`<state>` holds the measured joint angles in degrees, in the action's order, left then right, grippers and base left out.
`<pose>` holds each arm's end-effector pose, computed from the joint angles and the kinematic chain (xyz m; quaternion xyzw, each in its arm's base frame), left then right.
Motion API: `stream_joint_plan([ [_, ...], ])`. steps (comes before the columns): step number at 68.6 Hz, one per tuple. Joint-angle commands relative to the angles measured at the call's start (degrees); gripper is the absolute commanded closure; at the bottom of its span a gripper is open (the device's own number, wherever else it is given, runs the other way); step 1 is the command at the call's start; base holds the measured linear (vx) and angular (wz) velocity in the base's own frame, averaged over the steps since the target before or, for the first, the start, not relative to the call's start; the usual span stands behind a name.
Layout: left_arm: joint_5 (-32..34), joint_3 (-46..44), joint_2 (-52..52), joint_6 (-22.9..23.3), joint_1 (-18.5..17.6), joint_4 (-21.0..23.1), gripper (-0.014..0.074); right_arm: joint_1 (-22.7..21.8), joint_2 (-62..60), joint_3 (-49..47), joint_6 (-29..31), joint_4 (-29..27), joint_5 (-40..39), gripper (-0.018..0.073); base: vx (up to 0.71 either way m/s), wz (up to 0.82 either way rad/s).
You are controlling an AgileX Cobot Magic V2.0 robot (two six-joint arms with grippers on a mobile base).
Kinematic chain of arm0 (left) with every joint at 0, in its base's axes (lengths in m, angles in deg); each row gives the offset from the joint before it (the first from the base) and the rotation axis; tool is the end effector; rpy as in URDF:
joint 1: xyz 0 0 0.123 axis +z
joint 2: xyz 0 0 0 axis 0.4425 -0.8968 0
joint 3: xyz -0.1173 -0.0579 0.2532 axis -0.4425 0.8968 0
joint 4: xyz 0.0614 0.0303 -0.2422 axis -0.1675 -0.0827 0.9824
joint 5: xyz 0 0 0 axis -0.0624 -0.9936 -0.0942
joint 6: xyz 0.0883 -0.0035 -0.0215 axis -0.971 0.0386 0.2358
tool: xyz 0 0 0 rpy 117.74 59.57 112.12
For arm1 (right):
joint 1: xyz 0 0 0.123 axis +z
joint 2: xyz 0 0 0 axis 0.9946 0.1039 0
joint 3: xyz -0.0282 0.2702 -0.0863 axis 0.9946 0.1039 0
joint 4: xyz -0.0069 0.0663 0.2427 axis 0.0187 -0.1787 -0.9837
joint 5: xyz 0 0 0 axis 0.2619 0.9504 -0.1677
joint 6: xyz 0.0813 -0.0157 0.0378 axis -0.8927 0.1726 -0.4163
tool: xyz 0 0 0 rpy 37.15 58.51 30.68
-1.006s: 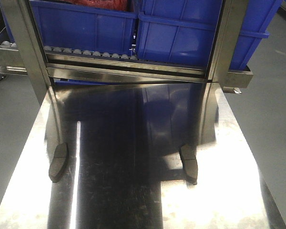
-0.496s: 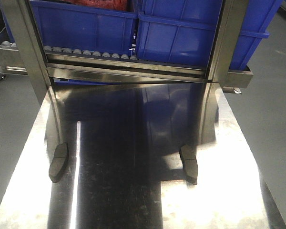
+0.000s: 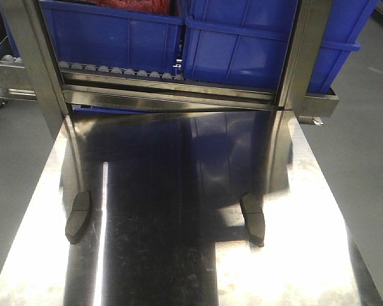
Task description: Move and align brake pads A on conveyor
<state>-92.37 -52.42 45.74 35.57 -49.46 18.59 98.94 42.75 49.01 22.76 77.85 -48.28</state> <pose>0.0468 -0.0114 0.2986 0.1011 0.7361 -0.1203 0.6584 0.0743 0.0147 0.2847 -0.0847 0.7706 0.0600 0.6288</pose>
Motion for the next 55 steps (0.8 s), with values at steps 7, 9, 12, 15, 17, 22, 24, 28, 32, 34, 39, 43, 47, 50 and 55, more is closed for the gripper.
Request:
stream_joint_plan([
  [7,4.6,-1.6,-0.8,0.1,-0.2,1.0,0.0510,-0.1,0.6,-1.4,0.3,0.7,-4.1,0.0568,0.00,0.00],
  [9,4.6,-1.6,-0.8,0.1,-0.2,1.3,0.0472,-0.1,0.6,-1.4,0.3,0.7,-4.1,0.0568,0.00,0.00],
  [12,4.6,-1.6,-0.8,0.1,-0.2,1.4,0.0387,-0.1,0.6,-1.4,0.3,0.7,-4.1,0.0568,0.00,0.00],
  [15,4.5,-1.6,-0.8,0.1,-0.2,1.5,0.0279,-0.1,0.6,-1.4,0.3,0.7,-4.1,0.0568,0.00,0.00],
  [17,4.3,-1.6,-0.8,0.1,-0.2,1.5,0.0194,-0.1,0.6,-1.4,0.3,0.7,-4.1,0.0568,0.00,0.00],
  [22,4.1,-1.6,-0.8,0.1,-0.2,1.6,0.0006,-0.1,0.6,-1.4,0.3,0.7,-4.1,0.0568,0.00,0.00],
  [24,4.1,-1.6,-0.8,0.1,-0.2,1.6,-0.0053,-0.1,0.6,-1.4,0.3,0.7,-4.1,0.0568,0.00,0.00],
  [28,4.3,-1.6,-0.8,0.1,-0.2,1.6,-0.0140,-0.1,0.6,-1.4,0.3,0.7,-4.1,0.0568,0.00,0.00],
  [32,5.1,-1.6,-0.8,0.6,-0.2,1.8,-0.0137,-0.1,0.6,-1.4,0.3,0.7,-4.1,0.0568,0.00,0.00],
  [34,5.3,-1.7,-0.8,0.8,-0.2,2.5,-0.0134,-0.1,0.6,-1.4,0.3,0.7,-4.1,0.0568,0.00,0.00],
  [39,4.7,-1.9,-2.2,2.3,-0.2,3.1,-0.0116,-0.1,0.6,-1.4,0.3,0.7,-4.1,0.0568,0.00,0.00],
  [43,4.3,-1.9,-5.3,3.8,-0.2,3.1,-0.0099,-0.1,0.6,-1.4,0.3,0.7,-4.2,0.0568,0.00,0.00],
  [47,4.4,-1.9,-9.7,4.2,-0.2,3.1,-0.0083,-0.1,0.6,-1.4,0.3,0.7,-4.2,0.0568,0.00,0.00],
  [50,4.5,-1.9,-13.7,5.1,-0.2,3.1,-0.0074,-0.1,0.6,-1.4,0.3,0.7,-4.2,0.0568,0.00,0.00],
  [55,5.1,-2.5,-20.9,8.3,-0.2,3.1,-0.0068,-0.1,0.6,-1.4,0.3,0.7,-4.2,0.0568,0.00,0.00],
])
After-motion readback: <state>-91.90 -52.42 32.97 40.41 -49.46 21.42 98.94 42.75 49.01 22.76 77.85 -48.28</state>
